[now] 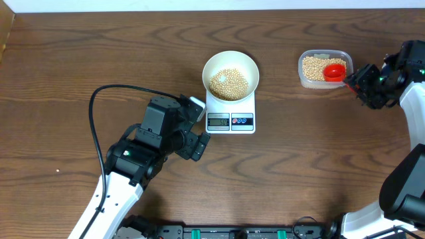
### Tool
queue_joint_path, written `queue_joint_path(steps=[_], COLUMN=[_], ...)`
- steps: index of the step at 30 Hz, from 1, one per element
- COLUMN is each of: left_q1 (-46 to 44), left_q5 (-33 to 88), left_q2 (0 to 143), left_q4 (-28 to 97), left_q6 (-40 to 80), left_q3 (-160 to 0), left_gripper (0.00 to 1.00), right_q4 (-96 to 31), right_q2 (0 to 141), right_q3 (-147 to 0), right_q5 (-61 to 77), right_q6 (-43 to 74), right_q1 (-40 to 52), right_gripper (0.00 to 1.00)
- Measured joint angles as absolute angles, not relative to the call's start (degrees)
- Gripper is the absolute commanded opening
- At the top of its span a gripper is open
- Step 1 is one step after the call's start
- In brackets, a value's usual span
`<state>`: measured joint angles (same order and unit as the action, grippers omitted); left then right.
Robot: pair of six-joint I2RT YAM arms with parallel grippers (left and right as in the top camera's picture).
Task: Scoop item into bowl and weigh 50g on scale
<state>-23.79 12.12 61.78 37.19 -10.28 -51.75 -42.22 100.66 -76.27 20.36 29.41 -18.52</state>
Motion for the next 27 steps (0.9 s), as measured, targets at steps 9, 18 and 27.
queue_joint_path(steps=[9, 18, 27], left_q1=[-23.79, -23.79, -23.79], left_q5=[12.12, 12.12, 12.12], left_q2=[61.78, 61.78, 61.78], left_q4=[37.19, 37.19, 37.19], left_q6=[-10.28, -10.26, -10.28], left_q3=[-51.75, -51.75, -51.75], left_gripper=[0.91, 0.91, 0.91], right_q4=[-44.07, -45.67, -47.11], right_q2=[100.66, 100.66, 100.66], right_q3=[-76.25, -76.25, -76.25], right_q5=[18.63, 16.03, 12.97], right_q6=[22.63, 17.85, 14.59], right_q1=[-18.52, -18.52, -18.52], right_gripper=[0.7, 0.71, 0.79])
